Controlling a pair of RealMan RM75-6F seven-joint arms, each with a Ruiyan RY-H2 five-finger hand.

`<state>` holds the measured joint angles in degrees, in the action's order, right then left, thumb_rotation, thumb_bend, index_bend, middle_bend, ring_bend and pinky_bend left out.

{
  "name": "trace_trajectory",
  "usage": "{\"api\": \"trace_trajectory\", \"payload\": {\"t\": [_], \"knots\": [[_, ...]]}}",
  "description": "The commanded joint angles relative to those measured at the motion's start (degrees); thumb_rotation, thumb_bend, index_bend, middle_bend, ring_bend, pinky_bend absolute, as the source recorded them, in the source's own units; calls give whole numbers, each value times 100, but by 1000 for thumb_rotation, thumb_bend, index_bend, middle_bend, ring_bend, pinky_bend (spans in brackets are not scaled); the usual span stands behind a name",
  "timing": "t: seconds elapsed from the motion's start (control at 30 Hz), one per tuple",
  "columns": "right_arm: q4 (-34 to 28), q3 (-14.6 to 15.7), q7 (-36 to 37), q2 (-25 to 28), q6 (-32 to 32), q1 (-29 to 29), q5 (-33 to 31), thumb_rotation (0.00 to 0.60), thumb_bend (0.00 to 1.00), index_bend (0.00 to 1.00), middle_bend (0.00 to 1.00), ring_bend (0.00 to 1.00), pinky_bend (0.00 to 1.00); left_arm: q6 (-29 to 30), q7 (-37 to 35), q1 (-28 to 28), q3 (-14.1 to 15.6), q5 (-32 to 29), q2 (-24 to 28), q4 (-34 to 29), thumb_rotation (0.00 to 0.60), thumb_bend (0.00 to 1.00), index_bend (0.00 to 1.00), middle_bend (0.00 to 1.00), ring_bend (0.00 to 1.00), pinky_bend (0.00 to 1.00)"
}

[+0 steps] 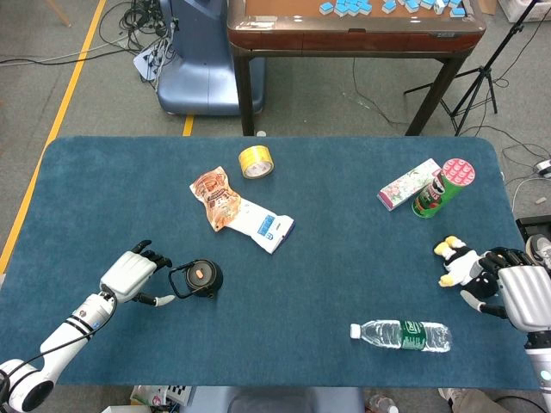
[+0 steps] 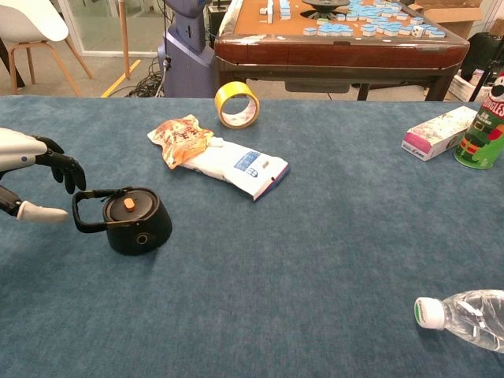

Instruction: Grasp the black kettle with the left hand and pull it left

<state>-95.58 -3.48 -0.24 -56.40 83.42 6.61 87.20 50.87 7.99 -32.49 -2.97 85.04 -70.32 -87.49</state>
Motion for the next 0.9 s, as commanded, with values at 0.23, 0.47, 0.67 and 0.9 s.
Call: {"api": "trace_trajectory", "payload": {"t": [0.23,0.47,0.67,0.9], "knots": [[103,20,83,-33,-28,-35,-51,600,179,540,460,282,277,-311,639,-194,29,-498,-20,-315,162,144,303,326,270,57],[182,33,159,-55,-6,-76,-65,600,179,540,460,282,277,-319,853,-257,111,-570,44,-681,155,144,313,329,270,57],[239,39,214,-75,12,-101,-64,600,179,541,460,283,277,-144,1037,-234,156,-583,107,-927,154,143,313,329,270,57],[297,48,262,-109,-31,-84,-41,600,179,541,460,283,277,774,1319,110,138,-423,132,-1097,285,144,272,328,270,57]]}}
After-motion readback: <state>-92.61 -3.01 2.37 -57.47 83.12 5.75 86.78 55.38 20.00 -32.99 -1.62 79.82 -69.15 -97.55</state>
